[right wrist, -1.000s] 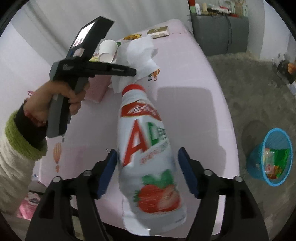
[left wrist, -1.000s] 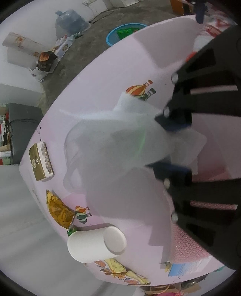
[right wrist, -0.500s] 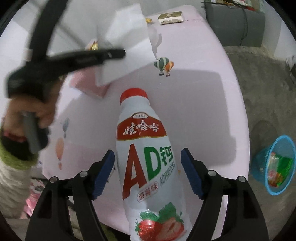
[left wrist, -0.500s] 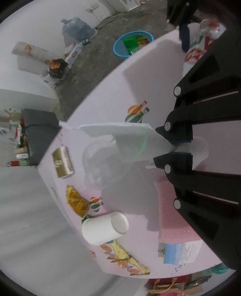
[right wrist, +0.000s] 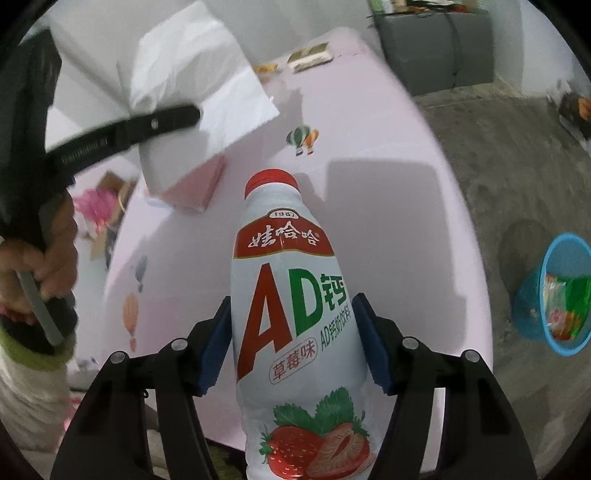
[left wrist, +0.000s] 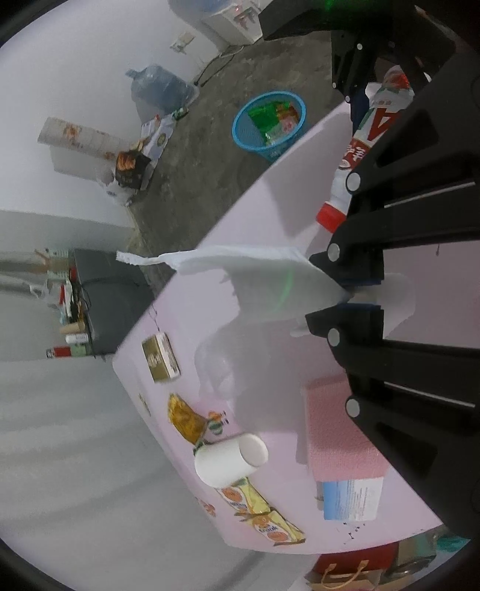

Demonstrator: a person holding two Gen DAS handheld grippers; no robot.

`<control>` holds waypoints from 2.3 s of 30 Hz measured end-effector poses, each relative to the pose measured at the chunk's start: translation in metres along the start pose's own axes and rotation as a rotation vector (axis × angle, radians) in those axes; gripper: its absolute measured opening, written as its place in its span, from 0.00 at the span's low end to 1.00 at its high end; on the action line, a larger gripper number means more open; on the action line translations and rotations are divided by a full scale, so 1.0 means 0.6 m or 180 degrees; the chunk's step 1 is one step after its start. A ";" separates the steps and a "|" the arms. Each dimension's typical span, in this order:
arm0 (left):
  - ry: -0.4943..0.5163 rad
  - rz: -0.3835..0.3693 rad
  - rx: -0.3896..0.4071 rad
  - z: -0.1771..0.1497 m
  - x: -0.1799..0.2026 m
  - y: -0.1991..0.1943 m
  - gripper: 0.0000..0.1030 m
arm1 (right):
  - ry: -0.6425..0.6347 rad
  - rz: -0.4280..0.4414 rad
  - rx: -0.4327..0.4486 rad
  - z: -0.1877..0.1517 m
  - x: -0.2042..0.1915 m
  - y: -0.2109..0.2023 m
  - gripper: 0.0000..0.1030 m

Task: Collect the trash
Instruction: 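Carry the white paper and milk bottle over the blue wastebasket, then open both tools to drop the bottle and paper into the wastebasket, then turn both open tools back toward the table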

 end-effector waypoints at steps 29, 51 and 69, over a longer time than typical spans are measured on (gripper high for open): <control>0.0591 -0.1483 -0.0792 0.108 0.534 0.235 0.05 | 0.2267 -0.0270 0.1264 -0.152 0.471 -0.247 0.60; 0.0095 -0.1657 -0.1600 0.097 0.625 0.500 0.57 | 0.3596 -0.0204 0.1237 -0.177 0.821 -0.099 0.83; -0.0115 -0.1684 -0.0599 0.075 0.333 0.174 0.67 | 0.2411 -0.0309 0.1174 -0.100 0.595 -0.199 0.83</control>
Point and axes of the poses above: each gripper's, at about its wrist camera, not at the fingertips, and y roughly the way its jaws point, x to its right, z to its top, the point moved 1 cm from there along y, roughly the way its jaws point, and after that the axes turned 3 degrees about y, right-handed, at the moved point
